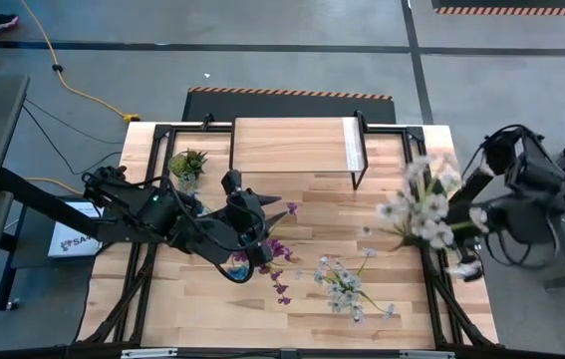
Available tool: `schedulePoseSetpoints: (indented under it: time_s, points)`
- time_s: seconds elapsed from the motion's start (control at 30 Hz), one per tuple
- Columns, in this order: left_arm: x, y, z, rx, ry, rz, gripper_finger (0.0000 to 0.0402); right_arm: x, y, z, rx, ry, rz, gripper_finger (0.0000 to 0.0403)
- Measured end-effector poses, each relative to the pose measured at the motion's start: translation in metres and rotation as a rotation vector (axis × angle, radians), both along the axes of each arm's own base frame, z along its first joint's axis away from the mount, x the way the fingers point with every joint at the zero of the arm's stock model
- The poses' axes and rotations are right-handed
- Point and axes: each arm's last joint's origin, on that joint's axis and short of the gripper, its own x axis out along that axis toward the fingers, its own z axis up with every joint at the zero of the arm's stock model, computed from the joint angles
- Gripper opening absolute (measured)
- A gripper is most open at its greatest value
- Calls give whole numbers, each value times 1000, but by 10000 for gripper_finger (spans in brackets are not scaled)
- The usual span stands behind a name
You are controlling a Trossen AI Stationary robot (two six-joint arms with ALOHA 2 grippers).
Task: Pick and place flowers into a vace then onto a shelf
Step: Put the white flowers into the right transparent vase
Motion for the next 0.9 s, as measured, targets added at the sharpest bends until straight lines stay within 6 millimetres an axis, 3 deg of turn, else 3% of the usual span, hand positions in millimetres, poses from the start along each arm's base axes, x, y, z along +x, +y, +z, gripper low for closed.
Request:
schedulePoseSetpoints:
  time_s: [0.5, 0.9]
  points:
    - [0, -1, -1, -19, 10, -22, 175, -37, 81, -29, 57, -76, -124, 0]
    - [1, -3, -2, -63, 30, -96, 175, -34, 137, -55, 114, -76, -151, 0]
